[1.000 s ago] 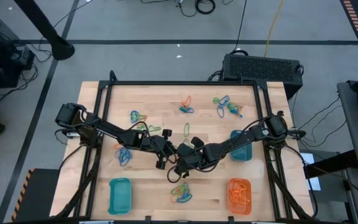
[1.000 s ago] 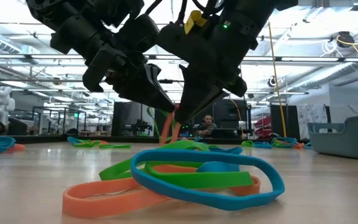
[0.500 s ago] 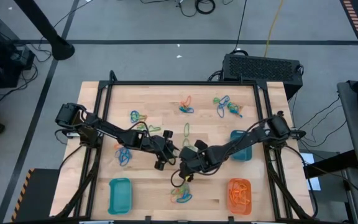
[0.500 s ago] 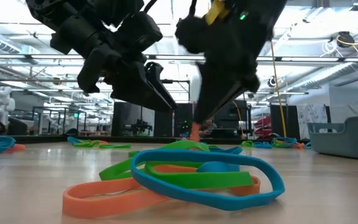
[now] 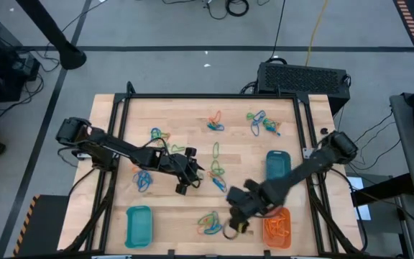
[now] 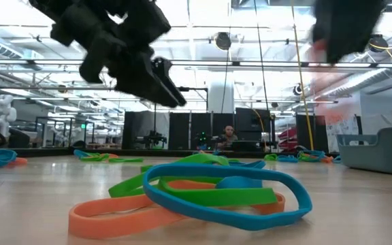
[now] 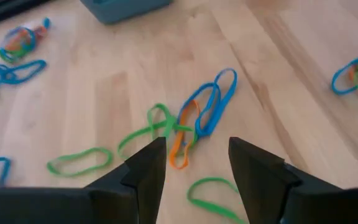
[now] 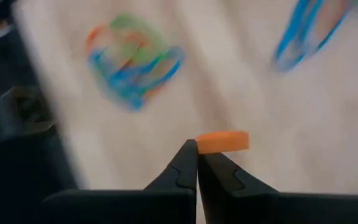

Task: Sort rubber bands into baskets
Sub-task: Put the orange rubber band into the orange bin

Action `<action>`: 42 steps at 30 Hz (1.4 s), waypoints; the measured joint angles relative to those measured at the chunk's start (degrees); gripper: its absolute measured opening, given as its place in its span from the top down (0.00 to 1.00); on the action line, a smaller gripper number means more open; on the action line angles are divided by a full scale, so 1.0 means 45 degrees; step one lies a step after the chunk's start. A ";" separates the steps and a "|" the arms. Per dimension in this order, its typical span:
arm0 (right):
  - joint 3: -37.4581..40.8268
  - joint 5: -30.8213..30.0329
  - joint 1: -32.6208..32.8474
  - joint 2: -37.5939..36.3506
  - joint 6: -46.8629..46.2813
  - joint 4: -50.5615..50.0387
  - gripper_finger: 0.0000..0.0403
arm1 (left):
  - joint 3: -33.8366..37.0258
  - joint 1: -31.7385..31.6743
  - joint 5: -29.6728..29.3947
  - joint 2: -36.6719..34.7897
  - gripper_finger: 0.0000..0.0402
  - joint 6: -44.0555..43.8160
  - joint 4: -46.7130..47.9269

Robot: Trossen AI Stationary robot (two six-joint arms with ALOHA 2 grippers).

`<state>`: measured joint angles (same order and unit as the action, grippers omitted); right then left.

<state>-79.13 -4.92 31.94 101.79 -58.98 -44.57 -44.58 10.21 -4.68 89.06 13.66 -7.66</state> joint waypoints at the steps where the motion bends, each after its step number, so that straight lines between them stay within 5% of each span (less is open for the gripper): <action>1: 0.0000 0.0278 0.0293 -0.0146 -0.0440 -0.0089 1.00 | 0.0000 -0.0009 -0.0084 -0.0295 0.55 -0.0007 0.0150; 10: 0.0000 0.2325 0.2484 -0.0813 -0.5232 -0.1058 1.00 | -0.0005 -0.0012 -0.0632 -0.2307 0.55 -0.0159 0.1163; 15: 0.0000 0.2807 0.3268 -0.0778 -0.6933 -0.2369 1.00 | 0.0689 -0.0012 0.0512 -0.3337 0.55 -0.0213 0.0154; 24: 0.0077 0.2758 0.3716 -0.0617 -0.7452 -0.3268 1.00 | 0.3439 -0.0191 0.0019 -0.6316 0.55 -0.0969 -0.1743; 31: 0.1293 0.2802 0.3789 -0.0556 -0.7509 -0.2723 1.00 | 0.3696 0.0097 0.1571 -0.8282 0.55 -0.0956 -0.1745; 42: 0.1739 0.3498 0.3784 -0.0561 -0.8088 -0.2821 1.00 | 0.3693 0.0058 0.1681 -0.8631 0.55 -0.0844 -0.1406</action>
<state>-71.31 10.82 48.97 99.26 -95.37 -57.27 -27.96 10.47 2.88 50.22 9.86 -13.98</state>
